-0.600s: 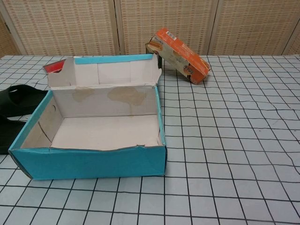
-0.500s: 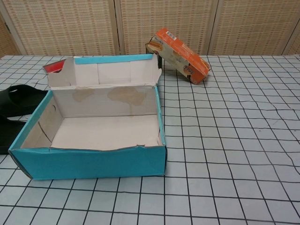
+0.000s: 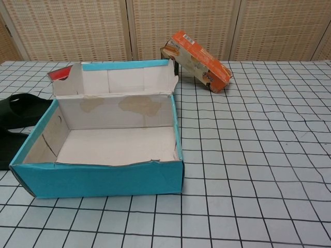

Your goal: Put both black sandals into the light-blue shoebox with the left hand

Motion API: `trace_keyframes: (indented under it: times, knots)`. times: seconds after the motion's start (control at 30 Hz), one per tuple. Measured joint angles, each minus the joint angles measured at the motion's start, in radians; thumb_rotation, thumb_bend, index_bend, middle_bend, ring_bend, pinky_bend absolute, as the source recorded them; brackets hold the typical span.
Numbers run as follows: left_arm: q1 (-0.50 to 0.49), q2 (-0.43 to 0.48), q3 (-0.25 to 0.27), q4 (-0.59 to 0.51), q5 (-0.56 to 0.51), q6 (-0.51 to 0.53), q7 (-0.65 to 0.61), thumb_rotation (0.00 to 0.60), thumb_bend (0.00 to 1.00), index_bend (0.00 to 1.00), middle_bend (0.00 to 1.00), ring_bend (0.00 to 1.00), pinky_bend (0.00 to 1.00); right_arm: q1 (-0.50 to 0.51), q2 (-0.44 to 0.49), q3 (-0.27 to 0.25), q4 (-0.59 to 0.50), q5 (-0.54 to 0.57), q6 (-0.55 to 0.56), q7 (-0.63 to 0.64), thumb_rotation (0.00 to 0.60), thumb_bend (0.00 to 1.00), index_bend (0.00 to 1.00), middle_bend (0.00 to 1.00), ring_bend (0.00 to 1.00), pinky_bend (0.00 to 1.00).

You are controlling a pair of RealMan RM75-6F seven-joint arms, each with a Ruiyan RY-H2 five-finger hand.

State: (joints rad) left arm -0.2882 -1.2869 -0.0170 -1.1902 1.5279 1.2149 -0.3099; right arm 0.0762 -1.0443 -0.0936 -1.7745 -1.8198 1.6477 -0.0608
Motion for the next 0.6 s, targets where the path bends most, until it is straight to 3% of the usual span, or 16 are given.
trace_keyframes:
  times: [0.3, 0.47, 0.6]
  knots:
    - [-0.09, -0.052, -0.026, 0.155, -0.076, -0.192, -0.072, 0.6, 0.37, 0.0, 0.0, 0.0, 0.04, 0.036, 0.028, 0.032, -0.088, 0.03, -0.094, -0.052, 0.543, 0.12, 0.0, 0.0, 0.0, 0.0]
    - [-0.116, -0.035, -0.016, 0.136, -0.103, -0.285, -0.055, 0.6, 0.37, 0.0, 0.0, 0.0, 0.04, 0.043, 0.028, 0.043, -0.097, 0.042, -0.115, -0.065, 0.543, 0.12, 0.0, 0.0, 0.0, 0.0]
    - [-0.112, -0.005, -0.009, 0.077, -0.115, -0.286, -0.04, 0.6, 0.37, 0.0, 0.0, 0.0, 0.04, 0.047, 0.025, 0.047, -0.094, 0.051, -0.133, -0.066, 0.543, 0.12, 0.0, 0.0, 0.0, 0.0]
